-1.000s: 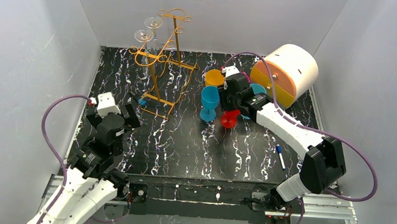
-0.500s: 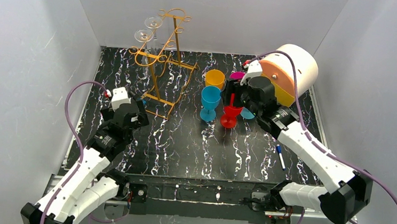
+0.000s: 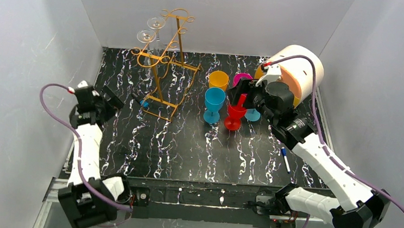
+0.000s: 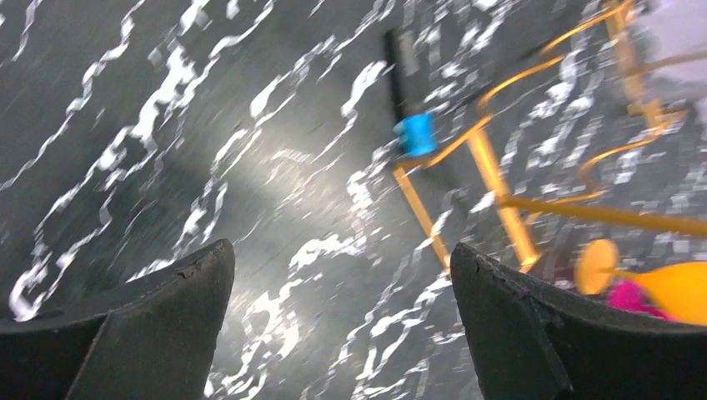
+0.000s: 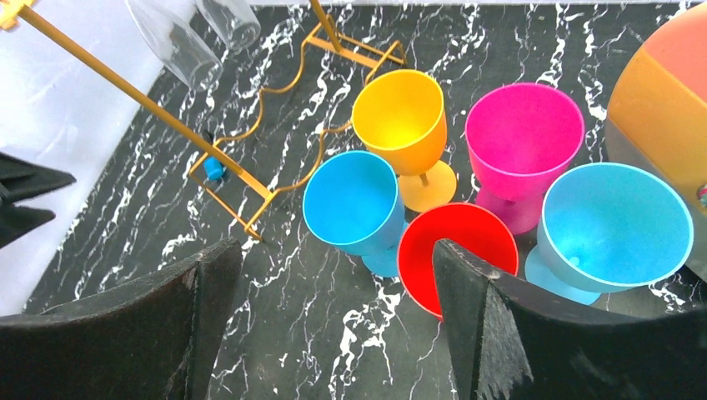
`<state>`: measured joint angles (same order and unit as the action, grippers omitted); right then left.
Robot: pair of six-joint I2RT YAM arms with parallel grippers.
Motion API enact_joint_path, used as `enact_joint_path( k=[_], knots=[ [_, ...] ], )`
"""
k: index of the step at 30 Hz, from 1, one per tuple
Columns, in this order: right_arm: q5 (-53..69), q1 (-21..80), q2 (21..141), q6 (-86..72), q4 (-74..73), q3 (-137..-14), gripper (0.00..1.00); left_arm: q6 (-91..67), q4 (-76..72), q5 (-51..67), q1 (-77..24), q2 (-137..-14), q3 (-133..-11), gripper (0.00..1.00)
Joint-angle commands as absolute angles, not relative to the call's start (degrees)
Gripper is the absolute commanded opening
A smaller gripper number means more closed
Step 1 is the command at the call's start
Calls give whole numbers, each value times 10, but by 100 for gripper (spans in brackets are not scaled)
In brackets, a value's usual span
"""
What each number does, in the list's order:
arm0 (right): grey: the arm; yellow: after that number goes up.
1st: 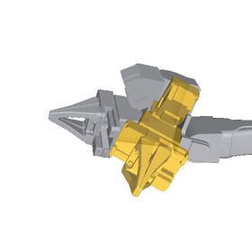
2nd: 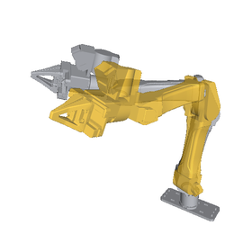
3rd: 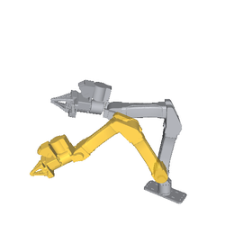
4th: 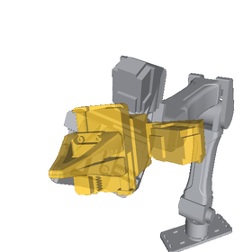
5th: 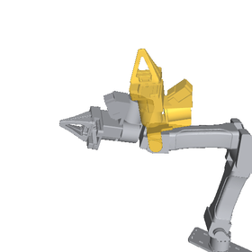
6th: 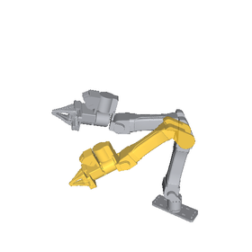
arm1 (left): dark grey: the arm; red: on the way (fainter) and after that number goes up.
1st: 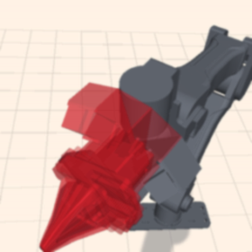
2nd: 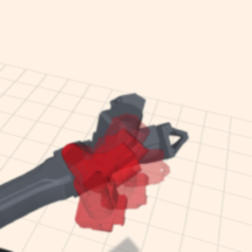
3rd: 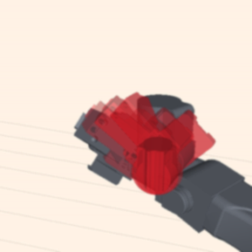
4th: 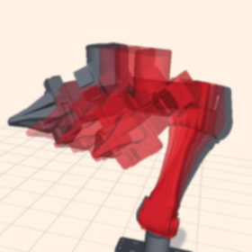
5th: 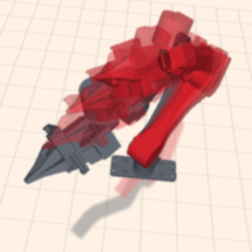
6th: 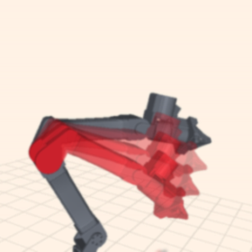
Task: Take the wine glass off the wine glass rack
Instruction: Pick up the wine glass from the wine rack.
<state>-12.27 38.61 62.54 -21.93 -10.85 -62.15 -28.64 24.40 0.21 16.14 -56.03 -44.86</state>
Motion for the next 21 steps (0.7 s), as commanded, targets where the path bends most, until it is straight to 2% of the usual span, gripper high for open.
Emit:
enact_joint_path(
  k=[1, 9, 14, 19, 21],
  knots=[
    [-144, 380, 597, -243, -79, -629, 93, -302, 185, 227, 217, -636, -575, 98],
    [-171, 376, 599, -239, -87, -633, 95, -271, 229, 275, 228, -823, -862, 98],
    [-174, 375, 618, -227, -104, -648, 95, -371, 107, 406, 227, -921, -945, 95],
    [-161, 374, 633, -227, -87, -645, 95, -400, 71, 450, 190, -981, -1034, 90],
    [-150, 374, 640, -228, -81, -644, 95, -415, 72, 465, 186, -1012, -1063, 85]
  ],
)
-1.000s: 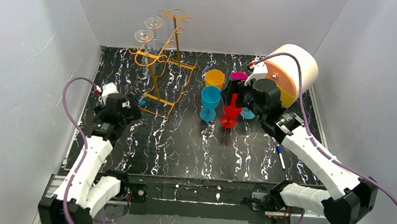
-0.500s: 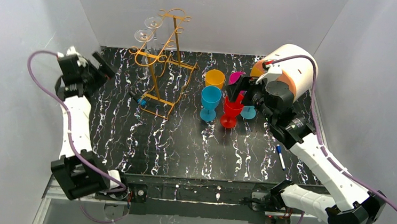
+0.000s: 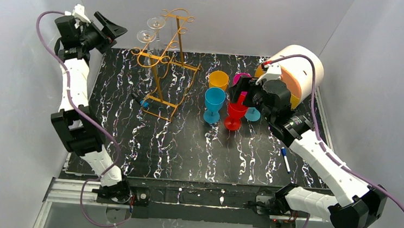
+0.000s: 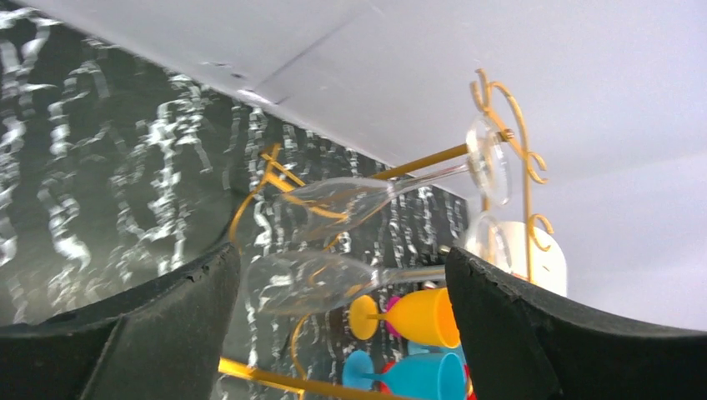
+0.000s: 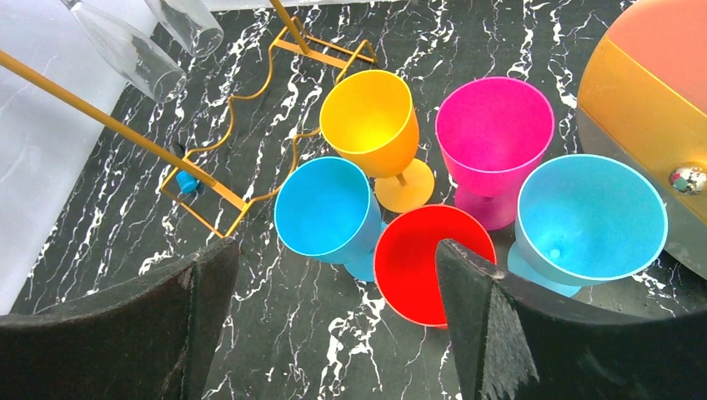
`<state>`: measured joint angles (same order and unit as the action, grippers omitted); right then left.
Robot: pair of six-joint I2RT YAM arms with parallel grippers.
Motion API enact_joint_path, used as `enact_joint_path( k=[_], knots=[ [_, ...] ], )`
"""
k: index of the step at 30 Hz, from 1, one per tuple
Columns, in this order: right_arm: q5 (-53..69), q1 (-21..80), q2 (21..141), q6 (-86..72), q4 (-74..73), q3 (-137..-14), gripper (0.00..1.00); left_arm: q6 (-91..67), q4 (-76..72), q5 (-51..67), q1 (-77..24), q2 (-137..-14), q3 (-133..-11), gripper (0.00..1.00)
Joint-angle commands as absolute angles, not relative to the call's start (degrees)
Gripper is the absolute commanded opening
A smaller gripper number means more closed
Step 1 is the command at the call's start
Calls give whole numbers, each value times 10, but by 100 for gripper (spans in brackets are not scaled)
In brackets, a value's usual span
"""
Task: Take the wine glass off the wine glass rack
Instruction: Pick up the wine glass from the wine rack.
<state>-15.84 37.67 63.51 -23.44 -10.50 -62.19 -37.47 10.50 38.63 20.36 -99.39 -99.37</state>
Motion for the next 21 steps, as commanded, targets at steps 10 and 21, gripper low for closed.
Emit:
enact_joint_path(
  k=[10, 21],
  knots=[
    [-113, 372, 633, -226, -44, -621, 99, -386, 115, 490, 135, -1055, -1118, 59],
    [-113, 370, 629, -226, -43, -619, 99, -318, 195, 475, 123, -1063, -1131, 44]
  ],
)
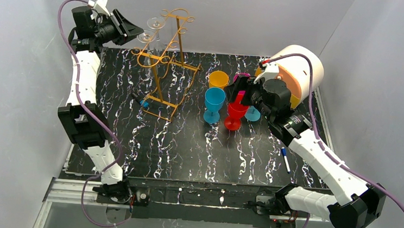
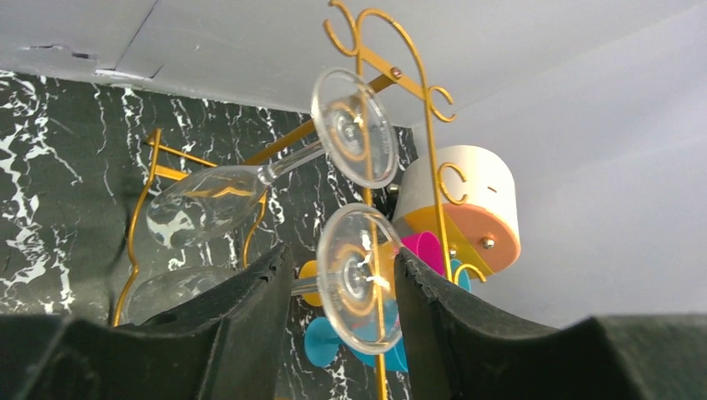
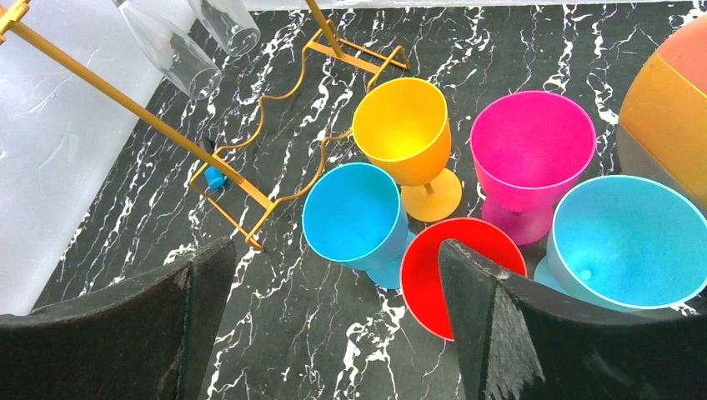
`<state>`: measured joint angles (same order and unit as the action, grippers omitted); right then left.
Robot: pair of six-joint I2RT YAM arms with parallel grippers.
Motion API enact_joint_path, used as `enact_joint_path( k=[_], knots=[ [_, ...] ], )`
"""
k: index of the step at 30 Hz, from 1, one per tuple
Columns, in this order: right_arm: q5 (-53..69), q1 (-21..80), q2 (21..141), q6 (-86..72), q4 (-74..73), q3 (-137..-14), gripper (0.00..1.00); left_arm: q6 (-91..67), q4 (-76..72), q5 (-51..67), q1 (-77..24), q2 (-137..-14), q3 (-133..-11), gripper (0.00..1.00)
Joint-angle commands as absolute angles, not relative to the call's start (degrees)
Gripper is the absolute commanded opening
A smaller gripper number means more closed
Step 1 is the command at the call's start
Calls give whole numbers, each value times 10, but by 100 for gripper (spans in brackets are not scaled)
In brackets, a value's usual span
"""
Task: Take the wine glass off the wine glass rack
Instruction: Pick up the wine glass from the wine rack.
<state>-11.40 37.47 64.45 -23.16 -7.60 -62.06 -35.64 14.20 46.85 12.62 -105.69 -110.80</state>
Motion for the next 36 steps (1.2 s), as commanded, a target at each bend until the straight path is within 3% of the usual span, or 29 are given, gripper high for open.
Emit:
enact_joint_path(
  k=[1, 6, 12, 15, 18, 36],
  knots=[
    [-113, 370, 630, -226, -43, -620, 99, -310, 201, 471, 121, -1063, -1132, 43],
    [-117, 370, 631, -227, -44, -620, 99, -288, 222, 485, 109, -1066, -1138, 30],
    [-126, 370, 638, -230, -49, -622, 99, -277, 229, 489, 102, -1069, -1141, 22],
    [-125, 370, 638, -230, -50, -623, 99, -272, 235, 493, 102, -1066, -1139, 7],
    [-126, 370, 637, -229, -48, -621, 99, -264, 243, 483, 102, -1065, -1140, 1],
    [-123, 370, 644, -236, -53, -628, 99, -300, 221, 467, 99, -1057, -1140, 0]
  ],
)
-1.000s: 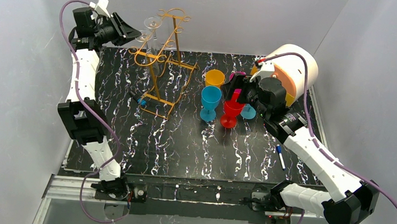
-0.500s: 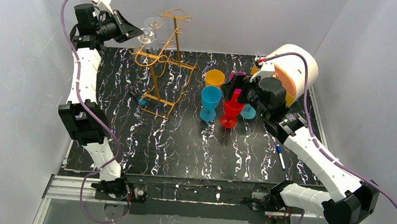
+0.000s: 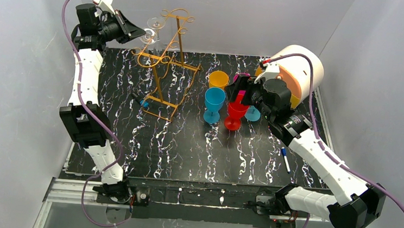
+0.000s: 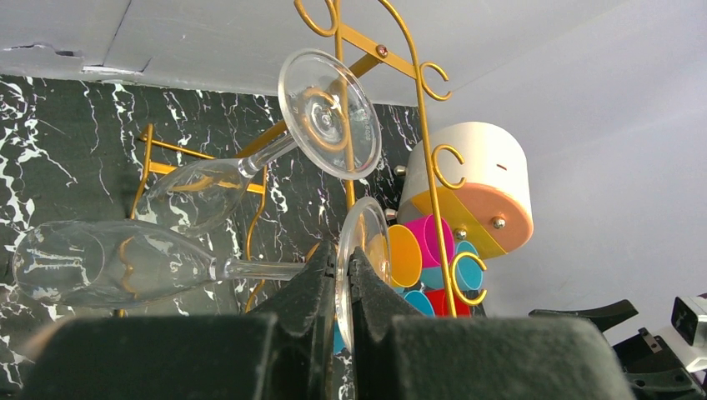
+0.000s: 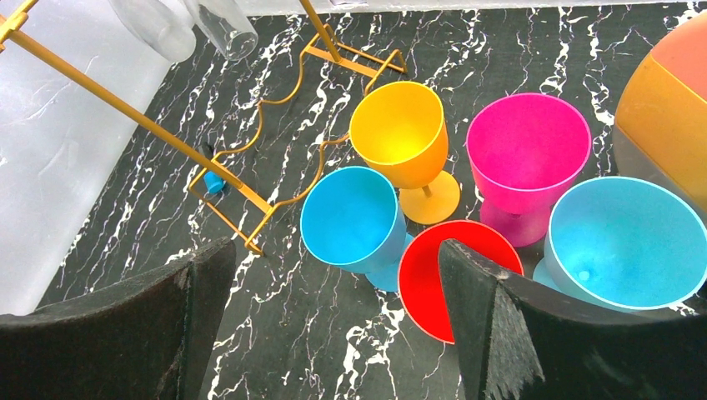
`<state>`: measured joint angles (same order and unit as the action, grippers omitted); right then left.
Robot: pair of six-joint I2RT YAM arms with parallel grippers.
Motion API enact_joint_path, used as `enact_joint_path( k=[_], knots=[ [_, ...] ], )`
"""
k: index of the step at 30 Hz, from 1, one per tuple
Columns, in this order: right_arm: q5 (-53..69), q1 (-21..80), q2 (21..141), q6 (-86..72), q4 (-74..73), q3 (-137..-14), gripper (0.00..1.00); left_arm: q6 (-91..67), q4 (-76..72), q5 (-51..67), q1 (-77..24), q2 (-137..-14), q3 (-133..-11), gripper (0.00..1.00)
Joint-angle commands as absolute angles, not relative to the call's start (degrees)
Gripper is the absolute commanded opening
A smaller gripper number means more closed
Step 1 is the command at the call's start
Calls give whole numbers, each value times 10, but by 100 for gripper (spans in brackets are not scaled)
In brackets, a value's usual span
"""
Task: Take the wine glass off the wine glass rack
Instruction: Pick up the wine glass from the wine rack.
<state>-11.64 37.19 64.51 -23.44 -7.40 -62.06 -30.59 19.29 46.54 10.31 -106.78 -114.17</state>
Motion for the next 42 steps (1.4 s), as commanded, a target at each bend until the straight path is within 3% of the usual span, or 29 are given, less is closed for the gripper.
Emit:
enact_joint_path(
  k=[1, 14, 19, 27, 30, 32, 38, 42],
  knots=[
    [-124, 370, 643, -236, -54, -628, 99, -297, 221, 476, 99, -1058, -1140, 0],
    [-136, 370, 635, -232, -54, -623, 99, -281, 221, 504, 99, -1059, -1111, 8],
    [-136, 370, 635, -232, -54, -624, 99, -279, 221, 506, 98, -1059, -1113, 0],
    [-140, 370, 630, -230, -54, -621, 99, -278, 224, 523, 98, -1063, -1113, 13],
    [-140, 369, 630, -228, -53, -620, 99, -278, 223, 523, 98, -1065, -1122, 0],
    [-138, 370, 632, -229, -52, -621, 99, -281, 223, 515, 99, -1063, -1131, 0],
    [-137, 370, 633, -228, -54, -622, 99, -475, -34, 540, 115, -1030, -1047, 0],
    [-135, 369, 636, -226, -58, -625, 99, -531, -93, 543, 127, -1032, -1038, 0]
  ],
)
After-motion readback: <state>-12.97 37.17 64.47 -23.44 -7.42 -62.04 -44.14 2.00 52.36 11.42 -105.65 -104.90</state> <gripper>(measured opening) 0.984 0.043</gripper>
